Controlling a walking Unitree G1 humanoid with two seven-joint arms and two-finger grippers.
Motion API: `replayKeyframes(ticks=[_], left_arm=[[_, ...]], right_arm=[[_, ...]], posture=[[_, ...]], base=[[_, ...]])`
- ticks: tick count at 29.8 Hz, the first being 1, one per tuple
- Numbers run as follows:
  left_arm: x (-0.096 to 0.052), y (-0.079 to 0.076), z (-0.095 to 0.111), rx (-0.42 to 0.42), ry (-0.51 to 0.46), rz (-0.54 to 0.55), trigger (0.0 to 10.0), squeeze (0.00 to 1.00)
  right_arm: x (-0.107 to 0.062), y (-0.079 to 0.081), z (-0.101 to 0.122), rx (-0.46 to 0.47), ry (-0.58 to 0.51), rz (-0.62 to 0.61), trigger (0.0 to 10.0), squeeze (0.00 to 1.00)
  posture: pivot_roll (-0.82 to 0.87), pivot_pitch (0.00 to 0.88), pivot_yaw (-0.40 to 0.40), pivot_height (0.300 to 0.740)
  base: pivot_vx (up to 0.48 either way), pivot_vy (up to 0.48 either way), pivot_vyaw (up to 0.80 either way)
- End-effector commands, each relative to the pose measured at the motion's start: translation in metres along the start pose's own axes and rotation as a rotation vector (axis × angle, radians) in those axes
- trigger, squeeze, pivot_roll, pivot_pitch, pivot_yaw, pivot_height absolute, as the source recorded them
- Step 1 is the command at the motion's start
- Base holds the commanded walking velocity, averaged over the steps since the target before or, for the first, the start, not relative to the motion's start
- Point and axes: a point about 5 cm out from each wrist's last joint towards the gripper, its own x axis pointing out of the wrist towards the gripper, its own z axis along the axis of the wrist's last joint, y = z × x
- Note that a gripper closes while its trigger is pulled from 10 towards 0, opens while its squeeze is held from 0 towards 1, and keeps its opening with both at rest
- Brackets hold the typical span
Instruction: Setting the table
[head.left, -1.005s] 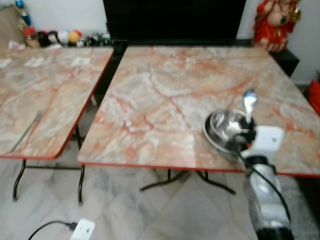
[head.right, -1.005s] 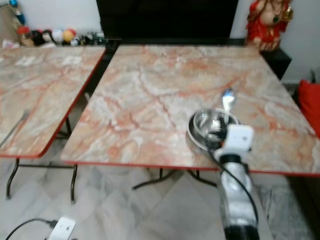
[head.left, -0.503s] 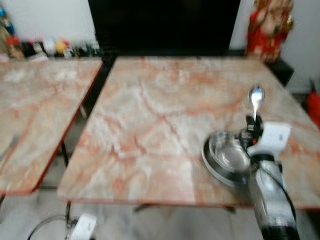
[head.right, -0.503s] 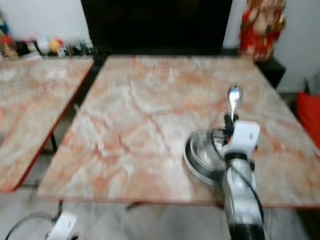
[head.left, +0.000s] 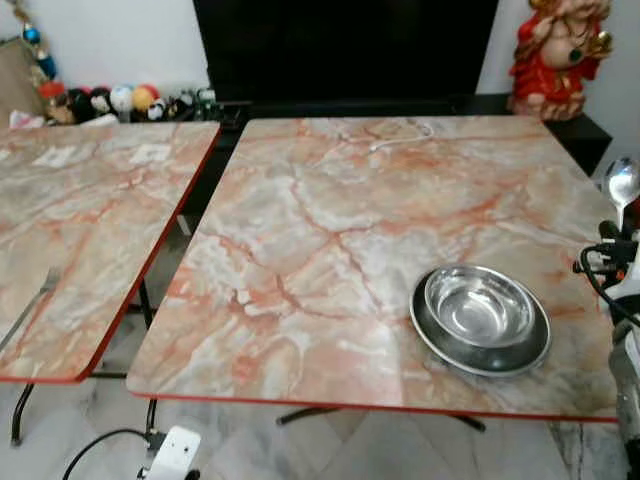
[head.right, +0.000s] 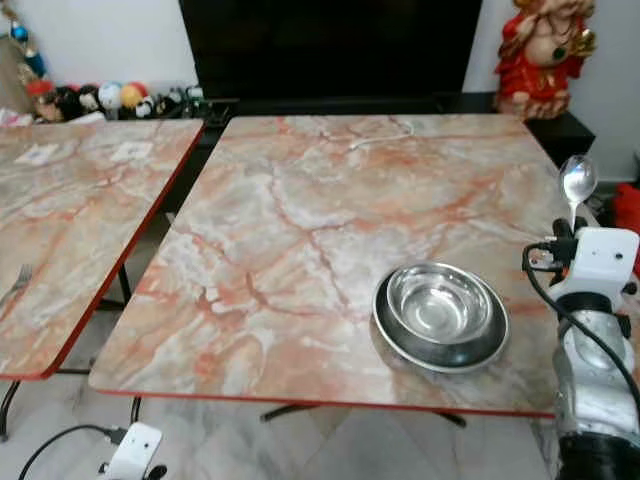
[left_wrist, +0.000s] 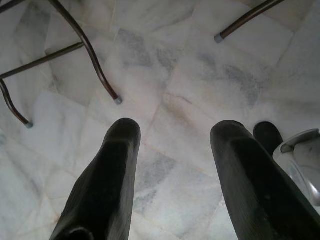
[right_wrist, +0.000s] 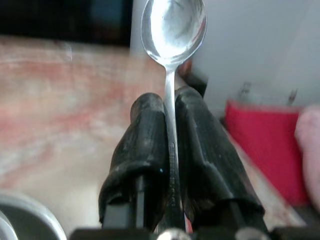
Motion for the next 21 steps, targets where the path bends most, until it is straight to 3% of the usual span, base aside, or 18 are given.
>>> replayKeyframes(ticks=[1,4,5,12,19,21], left_arm=[[-0.001,0.003,-0.005,0.006,0.016,0.0,10.0,0.0],[-0.001,0.003,-0.005,0.004,0.017,0.002,10.0,0.0],[-0.002,0.004,-0.006,0.003,0.023,0.005,10.0,0.0],[-0.002,0.006,-0.008,0.007,0.031,0.005,10.0,0.0],[-0.003,0.008,-0.01,0.013,0.037,0.0,10.0,0.0],[-0.003,0.009,-0.011,0.018,0.039,-0.002,10.0,0.0]], right_arm=[[0.001,0.0,-0.011,-0.011,0.081,0.058,10.0,0.0],[0.001,-0.005,-0.018,0.0,0.132,0.061,10.0,0.0],[0.0,-0.011,-0.028,0.032,0.208,0.058,10.0,0.0],[-0.006,-0.007,-0.044,0.122,0.264,0.12,10.0,0.0],[-0.012,-0.004,-0.055,0.171,0.297,0.167,10.0,0.0],[-0.016,-0.007,-0.063,0.147,0.337,0.159,10.0,0.0]], posture=[[0.01,0.0,0.046,0.74],[0.01,0.0,0.046,0.74],[0.01,0.0,0.046,0.74],[0.01,0.0,0.053,0.74],[0.01,0.0,0.059,0.74],[0.01,0.0,0.061,0.74]], base=[[0.0,0.0,0.0],[0.0,0.0,0.0],[0.0,0.0,0.0],[0.0,0.0,0.0],[0.0,0.0,0.0],[0.0,0.0,0.0]])
